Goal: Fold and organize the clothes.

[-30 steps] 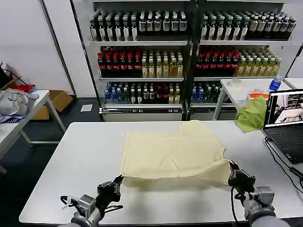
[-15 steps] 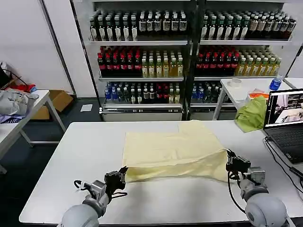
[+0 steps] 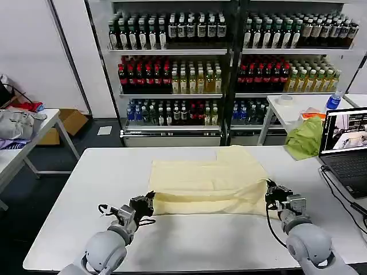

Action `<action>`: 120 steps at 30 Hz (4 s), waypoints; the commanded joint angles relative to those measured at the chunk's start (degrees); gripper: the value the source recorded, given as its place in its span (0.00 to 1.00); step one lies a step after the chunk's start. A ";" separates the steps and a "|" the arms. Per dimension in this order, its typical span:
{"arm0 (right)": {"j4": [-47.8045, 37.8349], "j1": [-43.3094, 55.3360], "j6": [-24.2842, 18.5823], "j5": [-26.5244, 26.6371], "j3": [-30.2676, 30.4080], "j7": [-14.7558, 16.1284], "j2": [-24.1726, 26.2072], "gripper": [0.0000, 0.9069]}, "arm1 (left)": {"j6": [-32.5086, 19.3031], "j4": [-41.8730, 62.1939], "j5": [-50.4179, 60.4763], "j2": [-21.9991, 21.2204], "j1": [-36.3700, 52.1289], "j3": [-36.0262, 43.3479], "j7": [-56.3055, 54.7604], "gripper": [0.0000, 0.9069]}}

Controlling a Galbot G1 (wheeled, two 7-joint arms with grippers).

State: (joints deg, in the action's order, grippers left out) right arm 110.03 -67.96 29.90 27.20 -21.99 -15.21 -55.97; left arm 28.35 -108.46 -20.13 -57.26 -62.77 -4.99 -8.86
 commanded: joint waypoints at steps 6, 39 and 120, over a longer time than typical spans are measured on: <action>-0.61 -0.74 -1.45 -1.33 0.04 0.49 -1.13 1.00 | 0.18 1.20 0.65 -0.17 0.26 0.39 -0.26 1.00; 2.19 -19.94 -1.20 2.23 -12.38 0.40 -4.63 0.00 | 0.12 0.15 -3.21 -1.39 -7.56 -2.68 -2.80 0.02; -7.30 15.67 3.30 13.89 5.38 -8.30 3.57 1.00 | 3.15 -3.34 -20.20 7.05 0.42 -5.81 -8.99 1.00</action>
State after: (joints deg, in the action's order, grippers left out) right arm 116.10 -73.46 31.96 36.43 -27.66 -21.65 -53.07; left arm 30.21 -126.35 -30.75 -50.14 -86.08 -21.10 -15.73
